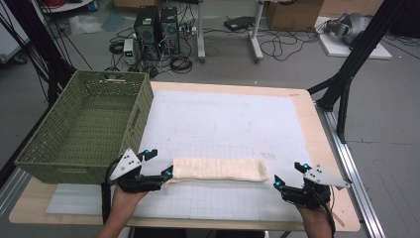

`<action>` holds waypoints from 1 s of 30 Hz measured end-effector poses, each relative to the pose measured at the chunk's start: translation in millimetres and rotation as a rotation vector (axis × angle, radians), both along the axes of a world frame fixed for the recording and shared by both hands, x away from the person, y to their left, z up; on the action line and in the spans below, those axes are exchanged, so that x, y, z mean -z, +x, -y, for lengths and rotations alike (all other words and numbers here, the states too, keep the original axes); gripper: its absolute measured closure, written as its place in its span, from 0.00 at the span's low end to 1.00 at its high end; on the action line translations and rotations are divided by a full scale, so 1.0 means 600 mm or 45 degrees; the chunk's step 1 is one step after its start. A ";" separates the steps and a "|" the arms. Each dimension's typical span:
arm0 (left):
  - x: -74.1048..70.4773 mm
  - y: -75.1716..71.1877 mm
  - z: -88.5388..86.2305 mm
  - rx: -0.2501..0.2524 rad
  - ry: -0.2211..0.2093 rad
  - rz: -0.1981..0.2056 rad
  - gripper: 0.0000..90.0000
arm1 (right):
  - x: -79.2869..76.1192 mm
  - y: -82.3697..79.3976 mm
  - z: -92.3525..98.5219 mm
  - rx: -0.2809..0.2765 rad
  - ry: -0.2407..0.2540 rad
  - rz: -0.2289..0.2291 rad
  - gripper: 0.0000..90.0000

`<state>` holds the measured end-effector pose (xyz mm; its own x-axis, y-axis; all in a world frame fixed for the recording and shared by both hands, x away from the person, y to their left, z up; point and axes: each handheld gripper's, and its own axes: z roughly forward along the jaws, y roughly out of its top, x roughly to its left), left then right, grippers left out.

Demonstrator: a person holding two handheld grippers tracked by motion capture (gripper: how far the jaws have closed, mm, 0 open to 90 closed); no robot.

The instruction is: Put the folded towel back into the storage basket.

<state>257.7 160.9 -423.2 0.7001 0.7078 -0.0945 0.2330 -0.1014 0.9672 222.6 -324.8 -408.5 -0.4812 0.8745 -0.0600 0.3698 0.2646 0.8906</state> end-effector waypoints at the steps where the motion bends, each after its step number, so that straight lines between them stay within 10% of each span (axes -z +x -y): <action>1: 0.000 -0.001 0.000 0.002 0.002 -0.002 0.21 | 0.000 0.000 0.000 0.001 0.009 0.005 0.18; 30: 0.012 0.005 0.011 0.004 0.037 -0.075 0.21 | 0.000 0.002 -0.009 -0.032 0.011 -0.034 0.19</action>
